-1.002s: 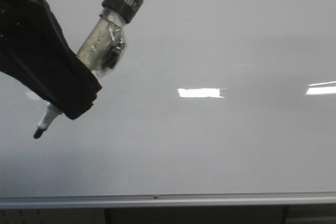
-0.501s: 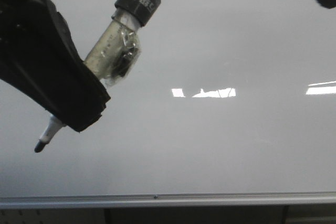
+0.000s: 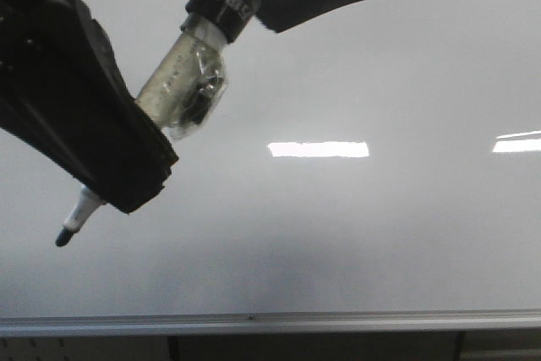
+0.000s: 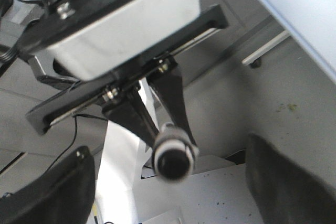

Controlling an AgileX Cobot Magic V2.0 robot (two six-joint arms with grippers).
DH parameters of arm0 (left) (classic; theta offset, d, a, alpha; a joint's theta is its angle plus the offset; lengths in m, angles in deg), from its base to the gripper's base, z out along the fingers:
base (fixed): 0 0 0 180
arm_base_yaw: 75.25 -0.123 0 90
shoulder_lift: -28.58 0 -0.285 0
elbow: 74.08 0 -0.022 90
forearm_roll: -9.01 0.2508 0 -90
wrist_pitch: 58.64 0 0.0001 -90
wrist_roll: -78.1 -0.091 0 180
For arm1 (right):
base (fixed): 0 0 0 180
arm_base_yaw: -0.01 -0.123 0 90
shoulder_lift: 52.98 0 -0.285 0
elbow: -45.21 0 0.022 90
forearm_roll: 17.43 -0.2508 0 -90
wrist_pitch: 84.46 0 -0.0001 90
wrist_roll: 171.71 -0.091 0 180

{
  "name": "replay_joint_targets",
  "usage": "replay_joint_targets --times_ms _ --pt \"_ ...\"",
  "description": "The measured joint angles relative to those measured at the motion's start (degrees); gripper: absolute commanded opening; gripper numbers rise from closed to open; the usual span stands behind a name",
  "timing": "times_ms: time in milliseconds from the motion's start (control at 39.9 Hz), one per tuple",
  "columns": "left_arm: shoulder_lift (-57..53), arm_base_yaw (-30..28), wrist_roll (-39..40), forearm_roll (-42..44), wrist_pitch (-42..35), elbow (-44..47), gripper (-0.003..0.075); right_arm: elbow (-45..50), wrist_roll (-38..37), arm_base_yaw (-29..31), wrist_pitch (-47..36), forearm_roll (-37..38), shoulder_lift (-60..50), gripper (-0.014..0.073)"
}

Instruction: Write number 0 on whiteboard

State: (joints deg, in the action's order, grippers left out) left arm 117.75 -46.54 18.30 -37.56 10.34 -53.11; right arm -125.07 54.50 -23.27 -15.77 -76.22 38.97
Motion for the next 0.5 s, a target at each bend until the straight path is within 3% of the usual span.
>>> replay_joint_targets --times_ms 175,501 --pt "0.0 0.0 0.0 0.0 0.0 0.0 -0.0019 -2.1 0.1 -3.2 0.0 0.0 4.9 0.0492" --pt "0.0 0.0 0.0 0.0 0.0 0.0 -0.0019 -2.2 0.1 -3.5 0.3 0.0 6.0 0.0135"
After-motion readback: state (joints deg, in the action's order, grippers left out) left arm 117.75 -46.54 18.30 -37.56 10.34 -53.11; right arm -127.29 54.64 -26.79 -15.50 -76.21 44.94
